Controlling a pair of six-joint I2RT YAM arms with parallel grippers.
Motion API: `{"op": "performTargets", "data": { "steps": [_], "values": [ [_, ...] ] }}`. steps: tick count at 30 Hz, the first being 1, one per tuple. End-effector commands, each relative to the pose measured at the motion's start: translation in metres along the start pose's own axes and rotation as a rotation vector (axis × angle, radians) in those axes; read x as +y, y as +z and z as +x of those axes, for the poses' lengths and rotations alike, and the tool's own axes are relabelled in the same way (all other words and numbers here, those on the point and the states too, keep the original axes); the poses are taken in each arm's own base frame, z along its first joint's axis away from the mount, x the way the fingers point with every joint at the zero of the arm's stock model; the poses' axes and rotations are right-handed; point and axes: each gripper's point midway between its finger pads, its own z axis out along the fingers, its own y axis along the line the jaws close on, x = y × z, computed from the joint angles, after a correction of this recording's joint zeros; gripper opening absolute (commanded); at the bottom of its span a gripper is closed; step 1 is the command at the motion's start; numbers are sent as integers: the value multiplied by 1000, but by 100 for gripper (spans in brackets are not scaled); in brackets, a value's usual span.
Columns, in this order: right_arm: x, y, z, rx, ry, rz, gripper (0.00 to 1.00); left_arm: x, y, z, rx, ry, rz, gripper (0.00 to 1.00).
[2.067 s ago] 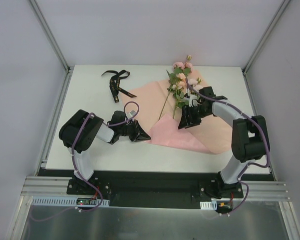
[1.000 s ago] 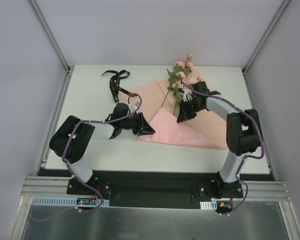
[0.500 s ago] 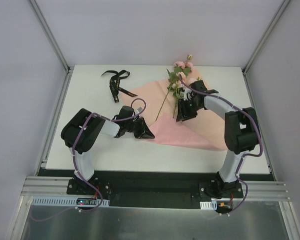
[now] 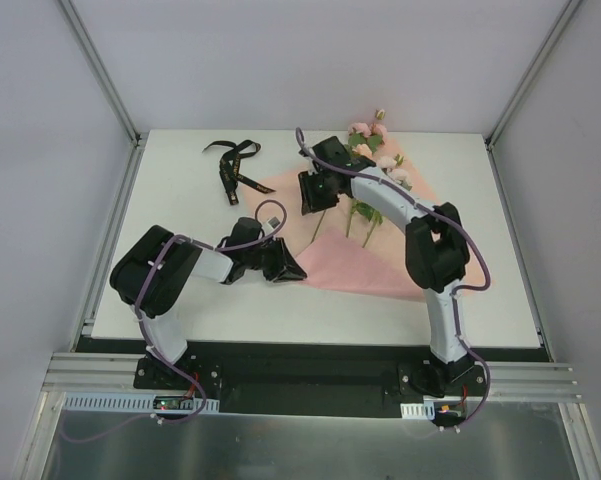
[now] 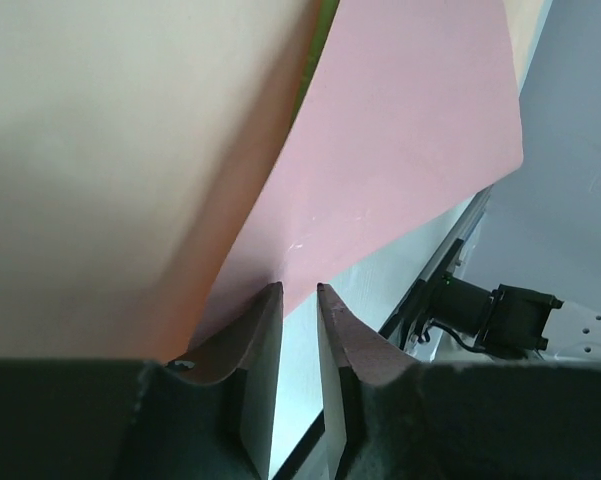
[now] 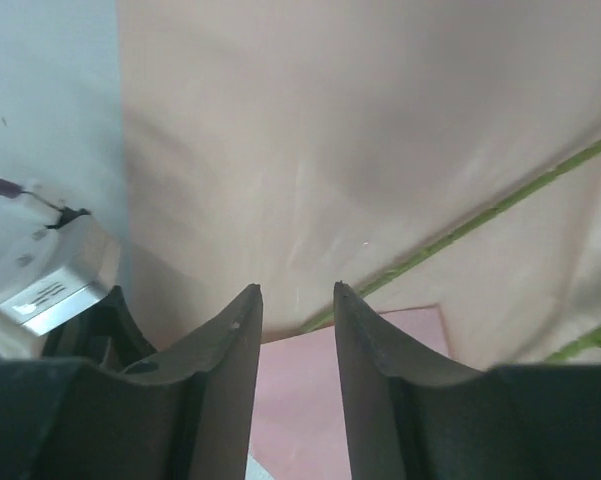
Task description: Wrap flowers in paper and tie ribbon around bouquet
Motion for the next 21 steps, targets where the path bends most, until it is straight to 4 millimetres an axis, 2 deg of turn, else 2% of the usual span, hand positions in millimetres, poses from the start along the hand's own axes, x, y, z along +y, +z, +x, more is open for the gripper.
{"op": "performTargets", "data": {
  "steps": [1,3,5,6,11,21],
  "values": [
    [2,21,20,77,-12,16,33,-5,-11,2,-37,37,-4,17],
    [5,30,26,94,-22,11,21,-2,-12,2,-44,34,-15,16],
    [4,35,30,110,-33,16,18,4,-11,5,-36,20,-23,14],
    [0,39,37,138,-36,31,17,6,-10,5,-34,15,-24,13],
    [-11,42,49,187,-73,88,14,13,-10,8,-37,1,-32,11],
    [-37,26,68,267,-119,200,13,26,-13,11,-40,-13,-52,7]
  ]
}}
